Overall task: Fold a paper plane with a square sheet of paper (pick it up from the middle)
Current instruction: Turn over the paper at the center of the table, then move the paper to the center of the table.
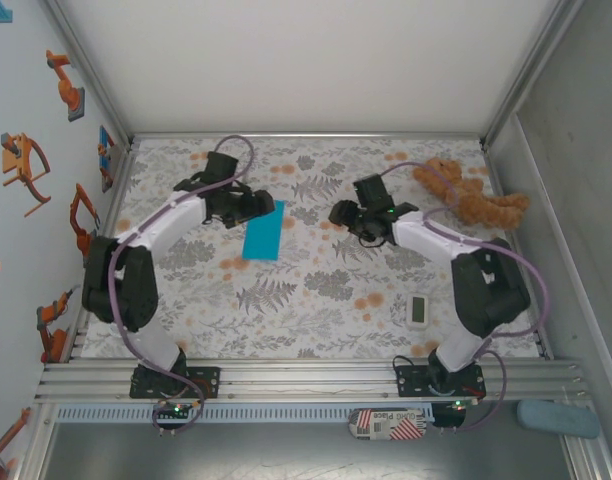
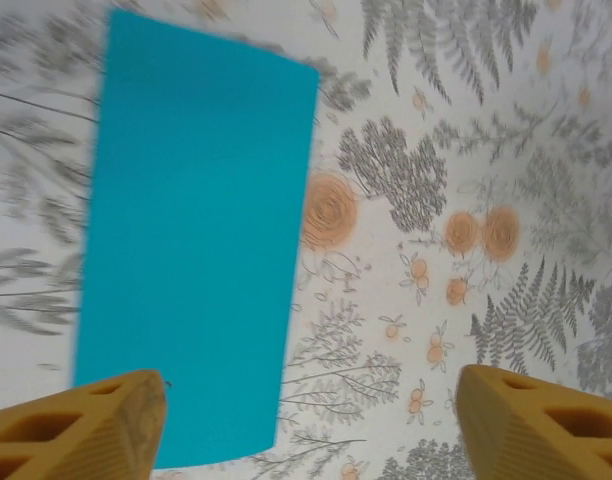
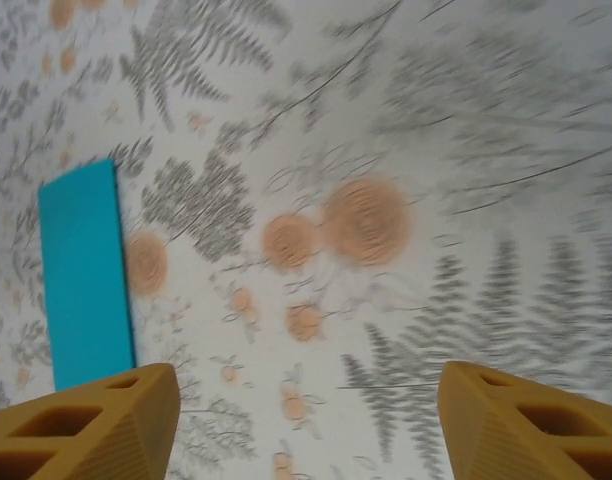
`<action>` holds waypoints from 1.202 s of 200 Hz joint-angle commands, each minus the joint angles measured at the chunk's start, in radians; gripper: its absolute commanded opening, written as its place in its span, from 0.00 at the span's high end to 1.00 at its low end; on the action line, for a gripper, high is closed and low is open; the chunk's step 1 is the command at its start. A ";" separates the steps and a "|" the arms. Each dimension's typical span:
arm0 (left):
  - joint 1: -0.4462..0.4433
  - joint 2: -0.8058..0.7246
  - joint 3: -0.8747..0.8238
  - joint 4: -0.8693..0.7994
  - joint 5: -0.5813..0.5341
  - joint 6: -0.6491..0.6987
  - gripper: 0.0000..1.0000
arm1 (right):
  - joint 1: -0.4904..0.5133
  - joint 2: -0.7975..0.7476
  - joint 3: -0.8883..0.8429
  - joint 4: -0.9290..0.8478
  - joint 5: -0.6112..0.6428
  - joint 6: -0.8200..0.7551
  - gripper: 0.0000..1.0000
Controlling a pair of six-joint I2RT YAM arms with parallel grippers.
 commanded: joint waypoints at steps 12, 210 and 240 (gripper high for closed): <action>0.082 -0.119 -0.132 0.020 -0.015 -0.047 0.10 | 0.111 0.141 0.135 0.075 -0.117 0.006 0.43; 0.200 -0.266 -0.394 0.120 0.074 -0.165 0.01 | 0.198 0.461 0.323 0.033 -0.210 -0.037 0.54; 0.134 -0.280 -0.427 0.156 0.051 -0.195 0.01 | 0.169 0.357 0.164 0.050 -0.226 -0.145 0.56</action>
